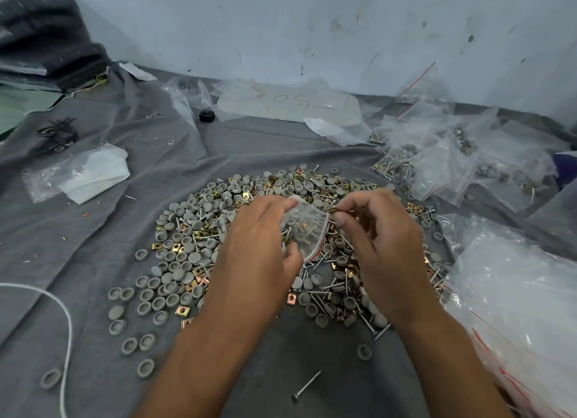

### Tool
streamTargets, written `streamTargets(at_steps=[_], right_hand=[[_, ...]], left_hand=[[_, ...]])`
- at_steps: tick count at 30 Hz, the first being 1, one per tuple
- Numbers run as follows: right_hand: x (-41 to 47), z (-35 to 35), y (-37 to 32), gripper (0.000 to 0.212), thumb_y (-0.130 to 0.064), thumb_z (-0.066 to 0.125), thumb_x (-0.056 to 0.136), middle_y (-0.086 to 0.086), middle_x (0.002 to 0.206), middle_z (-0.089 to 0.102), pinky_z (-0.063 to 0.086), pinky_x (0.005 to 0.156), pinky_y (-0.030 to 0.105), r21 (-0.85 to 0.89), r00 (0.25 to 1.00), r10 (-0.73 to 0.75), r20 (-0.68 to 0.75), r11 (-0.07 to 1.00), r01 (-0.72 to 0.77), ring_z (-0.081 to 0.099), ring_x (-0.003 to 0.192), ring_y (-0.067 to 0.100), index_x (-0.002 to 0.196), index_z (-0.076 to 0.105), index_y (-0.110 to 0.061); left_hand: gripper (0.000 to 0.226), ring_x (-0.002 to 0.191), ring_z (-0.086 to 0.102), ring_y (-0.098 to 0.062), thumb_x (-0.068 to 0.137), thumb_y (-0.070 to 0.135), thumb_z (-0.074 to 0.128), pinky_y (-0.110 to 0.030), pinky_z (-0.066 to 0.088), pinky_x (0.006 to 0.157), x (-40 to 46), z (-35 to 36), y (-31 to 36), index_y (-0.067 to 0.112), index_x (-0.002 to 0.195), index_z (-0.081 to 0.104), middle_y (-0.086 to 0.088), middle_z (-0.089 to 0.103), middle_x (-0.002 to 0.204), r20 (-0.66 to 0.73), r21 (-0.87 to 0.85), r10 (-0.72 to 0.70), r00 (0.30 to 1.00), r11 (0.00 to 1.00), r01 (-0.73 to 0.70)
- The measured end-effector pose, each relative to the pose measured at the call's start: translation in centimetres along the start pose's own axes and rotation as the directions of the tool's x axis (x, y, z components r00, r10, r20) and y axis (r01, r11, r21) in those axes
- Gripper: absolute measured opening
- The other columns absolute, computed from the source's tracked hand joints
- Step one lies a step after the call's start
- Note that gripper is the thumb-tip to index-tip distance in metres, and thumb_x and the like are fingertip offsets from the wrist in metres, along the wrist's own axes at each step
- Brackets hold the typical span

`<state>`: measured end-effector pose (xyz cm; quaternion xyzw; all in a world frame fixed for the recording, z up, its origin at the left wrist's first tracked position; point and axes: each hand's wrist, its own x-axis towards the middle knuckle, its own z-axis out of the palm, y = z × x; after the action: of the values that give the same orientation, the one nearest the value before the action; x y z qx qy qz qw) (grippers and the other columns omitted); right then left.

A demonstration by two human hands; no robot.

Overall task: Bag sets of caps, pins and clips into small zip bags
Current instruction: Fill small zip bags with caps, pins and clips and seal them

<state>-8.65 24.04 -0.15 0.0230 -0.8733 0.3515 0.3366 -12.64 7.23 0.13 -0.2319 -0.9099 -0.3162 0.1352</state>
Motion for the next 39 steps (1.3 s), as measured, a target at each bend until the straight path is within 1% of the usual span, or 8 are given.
streamTargets(at_steps=[4, 12, 19, 26, 28, 32, 36, 39], right_hand=[[-0.2, 1.2, -0.6, 0.007, -0.02, 0.07, 0.094, -0.009, 0.093, 0.061, 0.038, 0.076, 0.006, -0.01, 0.993, -0.119, 0.001, 0.993, 0.119, 0.053, 0.083, -0.006, 0.097, 0.071, -0.014], [-0.3, 1.2, -0.7, 0.01, -0.011, 0.079, 0.088, -0.004, 0.091, 0.073, 0.049, 0.074, 0.01, 0.037, 0.976, -0.125, -0.179, 0.99, 0.134, 0.067, 0.083, 0.002, 0.096, 0.072, -0.009], [-0.2, 0.5, -0.1, 0.01, -0.013, 0.077, 0.089, -0.006, 0.093, 0.074, 0.056, 0.075, 0.018, 0.072, 0.992, -0.073, -0.101, 0.994, 0.081, 0.069, 0.086, 0.003, 0.098, 0.074, -0.011], [-0.5, 0.2, 1.0, 0.016, -0.02, 0.075, 0.09, -0.021, 0.093, 0.067, 0.045, 0.07, 0.005, 0.021, 0.995, 0.093, -0.017, 0.995, -0.093, 0.064, 0.089, -0.003, 0.101, 0.067, -0.028], [-0.5, 0.4, 1.4, 0.025, -0.021, 0.072, 0.092, -0.021, 0.102, 0.067, 0.049, 0.074, 0.011, 0.001, 0.99, 0.13, 0.062, 0.991, -0.131, 0.063, 0.094, -0.003, 0.111, 0.064, -0.035], [-0.2, 0.7, 1.5, 0.02, -0.023, 0.067, 0.096, -0.013, 0.111, 0.067, 0.053, 0.085, 0.031, -0.024, 0.986, 0.062, 0.154, 0.998, -0.059, 0.062, 0.101, 0.003, 0.115, 0.071, -0.025], [0.4, 0.5, 0.5, 0.009, -0.026, 0.062, 0.099, -0.012, 0.098, 0.066, 0.043, 0.078, 0.012, 0.081, 0.998, 0.014, 0.054, 0.997, -0.019, 0.062, 0.093, 0.004, 0.101, 0.07, -0.022], [0.7, 0.1, -0.2, 0.01, -0.029, 0.057, 0.102, -0.011, 0.097, 0.062, 0.045, 0.078, 0.018, 0.178, 0.998, 0.032, -0.056, 0.984, -0.022, 0.061, 0.093, 0.012, 0.1, 0.065, -0.023]], left_hand=[[0.057, 0.109, 0.047, -0.006, 0.082, 0.017, 0.074, -0.02, 0.036, 0.095, -0.1, 0.1, 0.0, 0.023, 0.135, 0.054, 0.012, 0.052, 0.125, 0.0, -0.014, 0.009, 1.0, 1.0, -0.009], [0.057, 0.108, 0.05, -0.009, 0.08, 0.014, 0.076, -0.025, 0.041, 0.097, 0.1, 0.0, 0.0, 0.019, 0.133, 0.056, 0.009, 0.055, 0.122, -0.011, -0.017, 0.018, 1.0, 1.0, -0.018], [0.057, 0.103, 0.047, -0.007, 0.082, 0.014, 0.072, -0.024, 0.041, 0.096, -0.1, -0.2, 0.0, 0.021, 0.135, 0.054, 0.011, 0.053, 0.122, -0.009, -0.028, 0.014, 1.0, 1.0, -0.014], [0.058, 0.101, 0.049, -0.007, 0.082, 0.016, 0.073, -0.025, 0.043, 0.096, -0.1, -0.2, 0.2, 0.023, 0.136, 0.053, 0.013, 0.052, 0.122, -0.001, -0.032, 0.015, 1.0, 0.999, -0.015], [0.057, 0.1, 0.048, -0.007, 0.082, 0.015, 0.073, -0.025, 0.043, 0.095, -0.1, -0.1, 0.1, 0.023, 0.135, 0.053, 0.013, 0.052, 0.122, -0.004, -0.034, 0.019, 1.0, 0.999, -0.019], [0.05, 0.101, 0.047, -0.004, 0.085, 0.021, 0.067, -0.023, 0.042, 0.095, 0.0, -0.3, 0.0, 0.025, 0.134, 0.054, 0.018, 0.05, 0.121, -0.024, -0.064, 0.02, 1.0, 0.998, -0.022], [0.032, 0.092, 0.05, 0.0, 0.092, 0.031, 0.058, -0.017, 0.041, 0.085, 0.1, -1.2, -0.1, 0.029, 0.124, 0.06, 0.021, 0.054, 0.113, -0.112, -0.137, 0.059, 0.992, 0.988, -0.074], [0.025, 0.091, 0.058, -0.003, 0.09, 0.037, 0.059, -0.008, 0.038, 0.077, 0.3, -2.2, -0.2, 0.031, 0.113, 0.066, 0.023, 0.062, 0.109, -0.167, -0.283, 0.078, 0.983, 0.951, -0.124]])
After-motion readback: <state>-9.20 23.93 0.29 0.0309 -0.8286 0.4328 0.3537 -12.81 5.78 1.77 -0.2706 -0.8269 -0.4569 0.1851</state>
